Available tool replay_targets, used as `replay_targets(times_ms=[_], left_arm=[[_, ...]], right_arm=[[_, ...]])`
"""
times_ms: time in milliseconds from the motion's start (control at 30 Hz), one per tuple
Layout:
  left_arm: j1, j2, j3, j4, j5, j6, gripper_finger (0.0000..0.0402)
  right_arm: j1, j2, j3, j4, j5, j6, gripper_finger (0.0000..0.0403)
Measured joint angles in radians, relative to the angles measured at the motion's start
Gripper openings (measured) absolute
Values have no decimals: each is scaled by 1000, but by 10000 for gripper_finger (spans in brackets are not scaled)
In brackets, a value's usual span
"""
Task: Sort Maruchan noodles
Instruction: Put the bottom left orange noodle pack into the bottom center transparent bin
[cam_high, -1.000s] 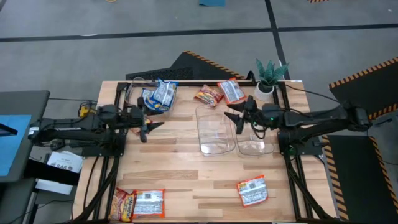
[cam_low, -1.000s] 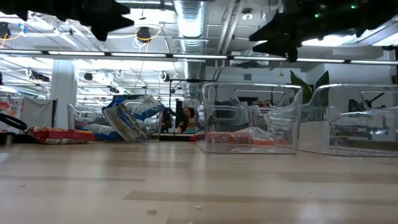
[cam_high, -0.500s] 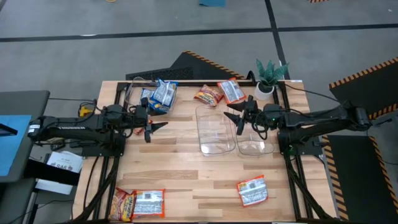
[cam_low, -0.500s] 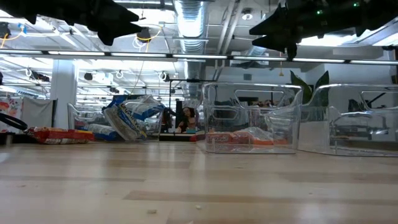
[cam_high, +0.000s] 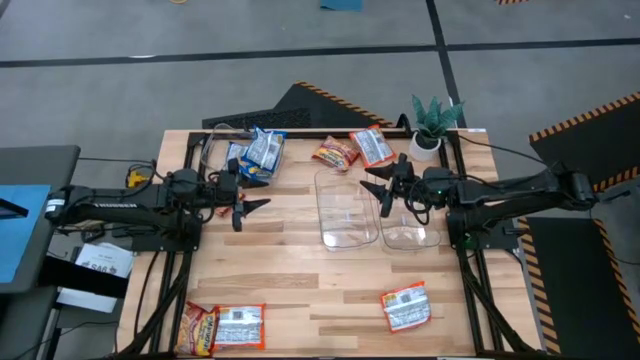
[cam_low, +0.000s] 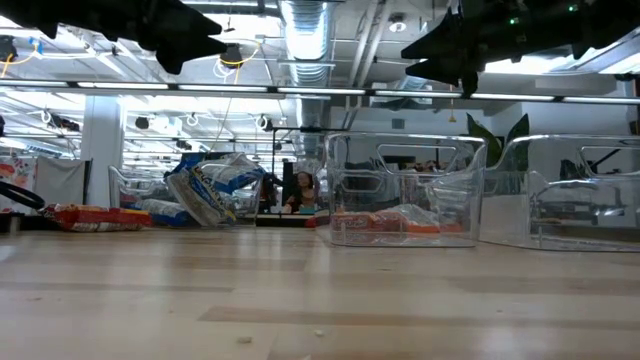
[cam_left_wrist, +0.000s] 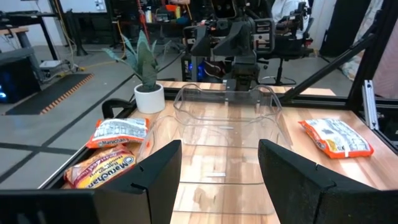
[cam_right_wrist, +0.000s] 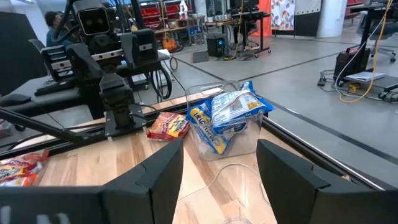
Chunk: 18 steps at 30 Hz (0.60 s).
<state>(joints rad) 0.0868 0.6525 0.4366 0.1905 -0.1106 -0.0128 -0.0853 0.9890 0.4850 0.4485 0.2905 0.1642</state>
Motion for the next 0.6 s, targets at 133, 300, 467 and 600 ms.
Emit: replay_targets(times_ms=[133, 300, 467, 600], left_arm=[[-5, -1, 0, 0, -1, 3, 204], [-6, -1, 0, 0, 0, 2, 204], [-6, 3, 0, -25, 57, -21, 204], [-8, 4, 0, -61, 181, -136, 204]], right_arm=[[0, 0, 0, 1, 0, 0, 226], [0, 0, 0, 1, 0, 1, 226], [0, 0, 0, 1, 0, 1, 226], [0, 0, 0, 1, 0, 3, 226]])
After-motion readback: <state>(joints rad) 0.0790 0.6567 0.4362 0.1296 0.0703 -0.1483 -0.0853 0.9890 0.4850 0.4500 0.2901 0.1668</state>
